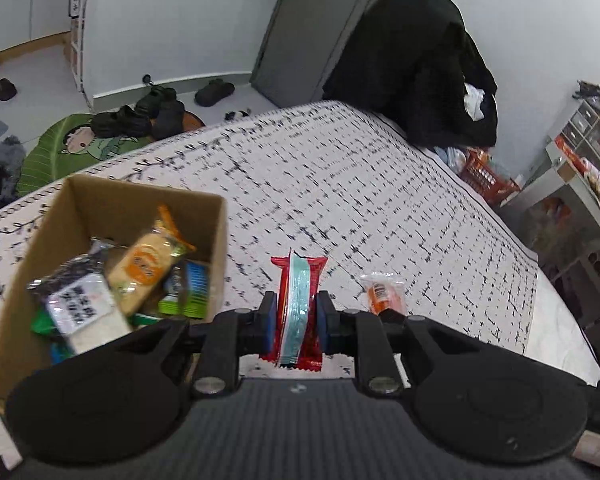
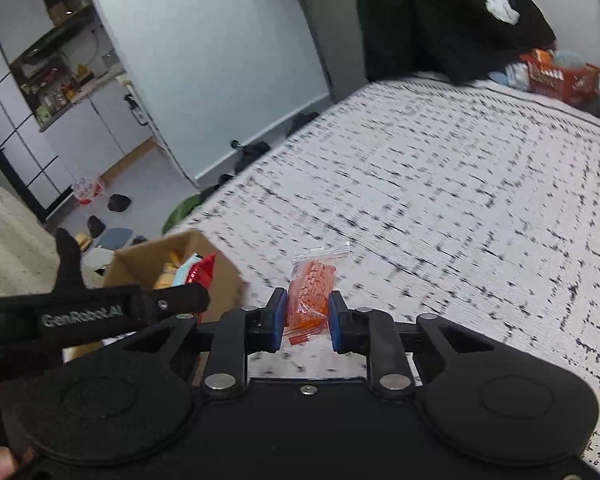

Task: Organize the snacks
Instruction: 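Carry both held snacks over the cardboard box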

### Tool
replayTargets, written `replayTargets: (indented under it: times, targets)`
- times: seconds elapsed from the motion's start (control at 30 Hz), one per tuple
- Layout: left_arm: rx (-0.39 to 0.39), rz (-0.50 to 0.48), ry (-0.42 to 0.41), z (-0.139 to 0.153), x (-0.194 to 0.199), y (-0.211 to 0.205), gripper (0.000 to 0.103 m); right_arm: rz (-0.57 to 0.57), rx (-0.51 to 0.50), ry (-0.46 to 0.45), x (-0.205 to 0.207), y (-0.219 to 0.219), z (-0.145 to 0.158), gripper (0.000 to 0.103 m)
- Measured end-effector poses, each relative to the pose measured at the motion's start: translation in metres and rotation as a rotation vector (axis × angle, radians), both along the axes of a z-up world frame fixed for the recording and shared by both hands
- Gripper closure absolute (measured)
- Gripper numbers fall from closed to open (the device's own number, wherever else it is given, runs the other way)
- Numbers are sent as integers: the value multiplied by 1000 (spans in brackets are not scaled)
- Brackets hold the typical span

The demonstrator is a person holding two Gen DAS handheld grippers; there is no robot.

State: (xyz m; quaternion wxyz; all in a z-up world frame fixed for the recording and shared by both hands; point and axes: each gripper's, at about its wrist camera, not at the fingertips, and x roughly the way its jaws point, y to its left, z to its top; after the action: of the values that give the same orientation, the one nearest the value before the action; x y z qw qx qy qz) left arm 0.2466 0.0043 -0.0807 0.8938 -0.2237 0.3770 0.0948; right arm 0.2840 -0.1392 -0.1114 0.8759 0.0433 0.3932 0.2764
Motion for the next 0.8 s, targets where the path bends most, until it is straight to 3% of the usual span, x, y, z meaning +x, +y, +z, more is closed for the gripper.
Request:
replayTargets:
  times: [0.8]
  targets:
    - [-28,176,-7,8,-77,88,84,103,-17,-71,-46,82,34,81]
